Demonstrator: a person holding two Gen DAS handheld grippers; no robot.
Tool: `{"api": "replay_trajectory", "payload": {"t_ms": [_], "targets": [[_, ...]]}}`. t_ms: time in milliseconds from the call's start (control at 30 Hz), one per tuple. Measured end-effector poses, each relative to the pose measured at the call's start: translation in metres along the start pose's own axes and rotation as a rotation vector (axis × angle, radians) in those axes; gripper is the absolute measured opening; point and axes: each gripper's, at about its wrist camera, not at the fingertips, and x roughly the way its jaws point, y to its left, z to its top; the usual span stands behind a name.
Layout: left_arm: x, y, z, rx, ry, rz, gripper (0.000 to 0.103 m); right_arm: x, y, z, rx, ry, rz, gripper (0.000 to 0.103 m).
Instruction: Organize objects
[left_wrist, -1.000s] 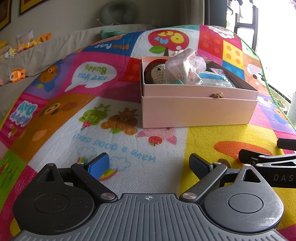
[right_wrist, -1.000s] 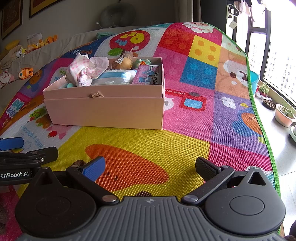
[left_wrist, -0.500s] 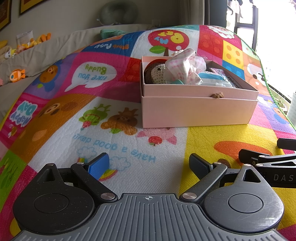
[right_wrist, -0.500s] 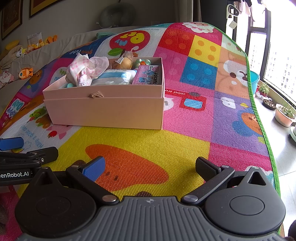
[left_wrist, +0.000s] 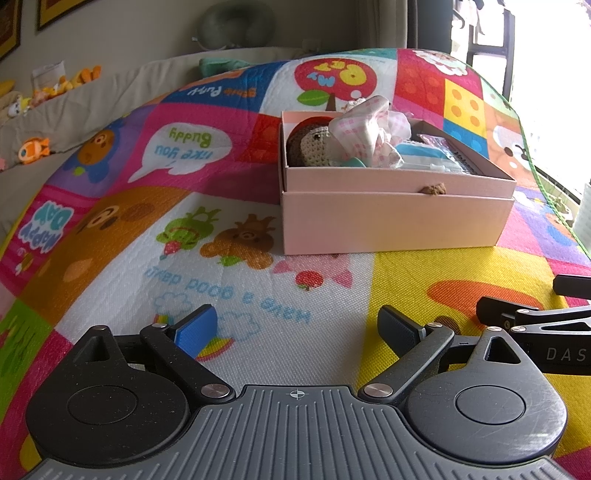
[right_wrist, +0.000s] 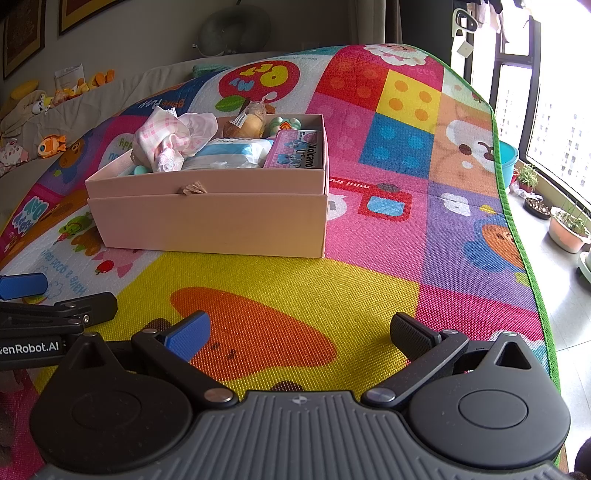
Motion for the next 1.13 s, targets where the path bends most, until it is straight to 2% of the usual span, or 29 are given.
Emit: {"api": "replay_trajectory", "payload": {"t_ms": [1133], "targets": [[-0.0043, 0.0009, -0.0018, -0.004, 0.001, 0.001, 0.096, 0.0000, -0.0002, 0.0000, 0.000, 0.000, 0.000, 0.103]]}}
